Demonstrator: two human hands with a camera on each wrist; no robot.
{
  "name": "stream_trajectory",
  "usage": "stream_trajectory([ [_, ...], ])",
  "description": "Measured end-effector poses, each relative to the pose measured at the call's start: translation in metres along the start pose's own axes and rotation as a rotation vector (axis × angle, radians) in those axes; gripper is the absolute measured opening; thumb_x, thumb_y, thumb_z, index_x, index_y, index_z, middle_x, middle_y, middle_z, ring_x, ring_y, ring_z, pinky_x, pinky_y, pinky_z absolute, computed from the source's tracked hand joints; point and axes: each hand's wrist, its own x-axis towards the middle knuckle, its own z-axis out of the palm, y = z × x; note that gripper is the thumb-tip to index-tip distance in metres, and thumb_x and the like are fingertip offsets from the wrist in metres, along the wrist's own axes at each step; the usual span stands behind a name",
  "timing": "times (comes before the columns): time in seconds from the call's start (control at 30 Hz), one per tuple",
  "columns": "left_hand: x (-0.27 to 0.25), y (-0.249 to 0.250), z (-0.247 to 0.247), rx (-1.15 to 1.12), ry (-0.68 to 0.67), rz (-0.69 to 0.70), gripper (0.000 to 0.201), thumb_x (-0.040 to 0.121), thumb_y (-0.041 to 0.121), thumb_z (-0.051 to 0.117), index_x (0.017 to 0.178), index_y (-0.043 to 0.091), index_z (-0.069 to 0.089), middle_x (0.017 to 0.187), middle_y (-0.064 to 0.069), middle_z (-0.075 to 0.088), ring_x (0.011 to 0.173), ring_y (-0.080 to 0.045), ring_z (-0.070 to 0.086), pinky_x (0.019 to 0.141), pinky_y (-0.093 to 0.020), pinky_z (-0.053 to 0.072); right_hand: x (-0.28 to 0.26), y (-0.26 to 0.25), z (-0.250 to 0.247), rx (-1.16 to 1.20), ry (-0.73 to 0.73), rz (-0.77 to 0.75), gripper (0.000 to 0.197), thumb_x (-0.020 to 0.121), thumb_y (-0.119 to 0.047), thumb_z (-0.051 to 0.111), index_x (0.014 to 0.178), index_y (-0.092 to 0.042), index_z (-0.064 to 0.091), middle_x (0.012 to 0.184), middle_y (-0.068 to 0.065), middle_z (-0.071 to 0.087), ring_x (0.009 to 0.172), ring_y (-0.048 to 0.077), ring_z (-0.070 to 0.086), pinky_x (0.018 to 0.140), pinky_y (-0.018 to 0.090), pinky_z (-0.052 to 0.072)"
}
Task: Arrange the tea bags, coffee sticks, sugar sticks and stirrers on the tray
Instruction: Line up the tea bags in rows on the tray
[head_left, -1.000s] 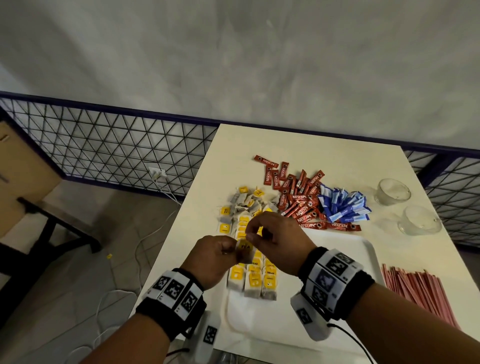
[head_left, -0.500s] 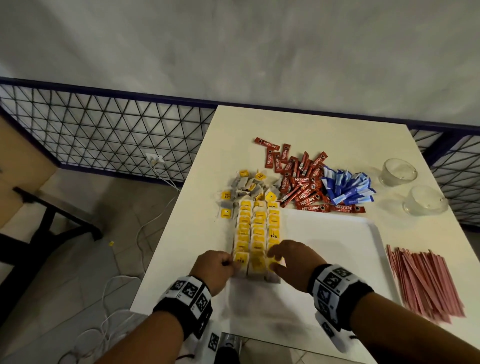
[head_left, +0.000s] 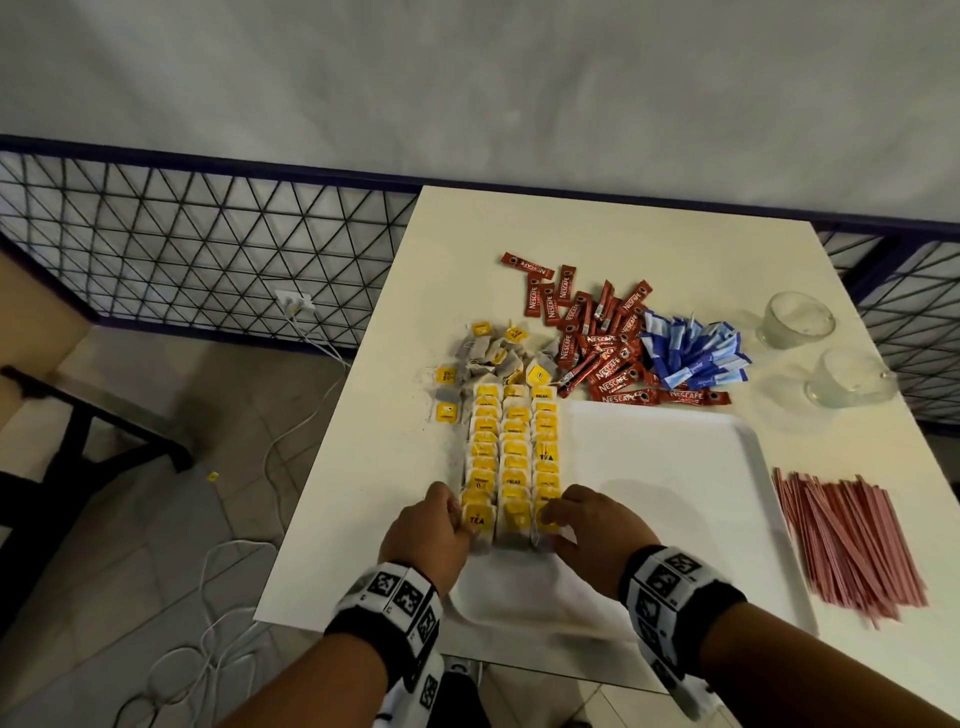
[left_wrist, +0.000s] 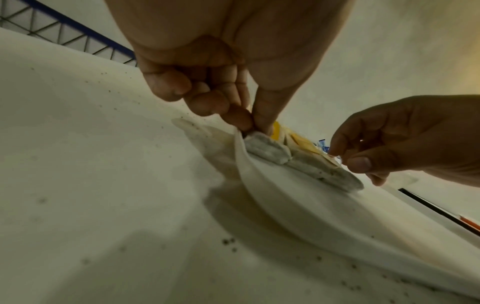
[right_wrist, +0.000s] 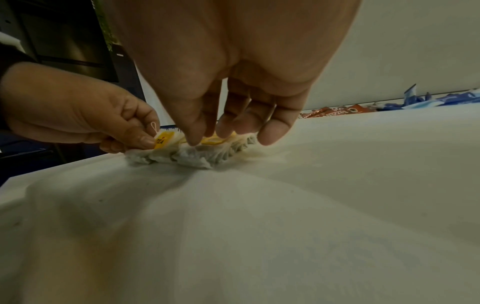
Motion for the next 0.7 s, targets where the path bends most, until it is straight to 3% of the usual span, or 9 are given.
stream_trajectory([
  [0.1,-0.002,-0.005,0.0,0.092,0.019,0.193,0.023,0.089,0.03,0.055,0.111,0.024,0.05,0.098,0.001,0.065,0.093,-0.023,0.06,0.08,-0.033,0.049,-0.001,0.003,0.003,0.02,0.027,-0.018,0.03,0.09,-0.035,0.054,0.12,-0.032,0.06,0.119,-0.005,0.053,0.104,0.022,0.058,0.082,0.027,0.047],
  [0.2,-0.003,-0.009,0.004,0.318,-0.064,0.36,0.038,0.093,0.033,0.047,0.13,0.025,0.052,0.116,-0.002,0.058,0.108,-0.024,0.054,0.092,-0.032,0.043,-0.002,0.005,0.007,0.03,0.039,-0.037,0.031,0.089,-0.043,0.056,0.118,-0.034,0.062,0.117,-0.005,0.054,0.101,0.022,0.059,0.081,0.028,0.048],
  [0.27,-0.004,-0.009,0.003,0.372,-0.079,0.37,0.038,0.093,0.036,0.045,0.126,0.024,0.057,0.114,-0.002,0.057,0.107,-0.026,0.056,0.092,-0.033,0.045,-0.001,0.004,0.009,0.037,0.043,-0.045,0.029,0.09,-0.043,0.056,0.116,-0.034,0.063,0.116,-0.003,0.055,0.1,0.022,0.059,0.081,0.029,0.048],
  [0.37,-0.007,0.002,-0.001,0.373,-0.05,0.454,0.037,0.078,0.041,0.045,0.1,0.026,0.072,0.087,0.002,0.062,0.077,-0.024,0.064,0.067,-0.033,0.055,-0.001,0.006,0.009,0.027,0.048,-0.058,0.027,0.089,-0.037,0.054,0.114,-0.033,0.063,0.115,-0.003,0.055,0.101,0.022,0.058,0.083,0.029,0.048],
  [0.4,-0.007,0.005,0.0,0.399,-0.054,0.514,0.035,0.077,0.042,0.049,0.098,0.027,0.072,0.085,0.003,0.062,0.075,-0.022,0.063,0.065,-0.033,0.055,0.0,0.006,0.009,0.019,0.039,-0.06,0.027,0.088,-0.035,0.055,0.114,-0.033,0.063,0.115,-0.003,0.054,0.102,0.022,0.057,0.083,0.03,0.048],
  [0.47,-0.008,0.013,0.001,0.461,-0.125,0.564,0.034,0.084,0.04,0.053,0.111,0.027,0.068,0.098,0.001,0.06,0.092,-0.024,0.058,0.079,-0.036,0.049,0.0,0.006,0.008,0.01,0.018,-0.061,0.029,0.086,-0.036,0.057,0.114,-0.032,0.062,0.115,-0.003,0.054,0.102,0.023,0.056,0.083,0.03,0.048],
  [0.5,-0.008,0.017,0.001,0.506,-0.127,0.588,0.033,0.085,0.039,0.054,0.112,0.028,0.067,0.1,0.0,0.06,0.095,-0.025,0.056,0.08,-0.037,0.046,0.001,0.006,0.008,0.007,0.014,-0.063,0.03,0.085,-0.037,0.058,0.115,-0.032,0.062,0.115,-0.002,0.054,0.102,0.023,0.056,0.083,0.031,0.048],
  [0.6,-0.006,0.022,0.005,0.571,-0.133,0.568,0.026,0.081,0.037,0.054,0.098,0.027,0.071,0.091,-0.002,0.062,0.087,-0.029,0.06,0.07,-0.037,0.047,0.002,0.006,0.009,-0.004,0.014,-0.067,0.032,0.084,-0.038,0.059,0.115,-0.033,0.062,0.114,-0.002,0.054,0.103,0.023,0.056,0.084,0.031,0.048],
  [0.7,-0.003,0.018,0.013,0.586,-0.144,0.528,0.033,0.096,0.037,0.041,0.121,0.026,0.061,0.113,-0.004,0.055,0.109,-0.029,0.049,0.086,-0.035,0.038,0.002,0.005,0.008,-0.003,0.004,-0.072,0.029,0.085,-0.038,0.058,0.113,-0.033,0.063,0.114,-0.002,0.053,0.103,0.023,0.056,0.084,0.031,0.047],
])
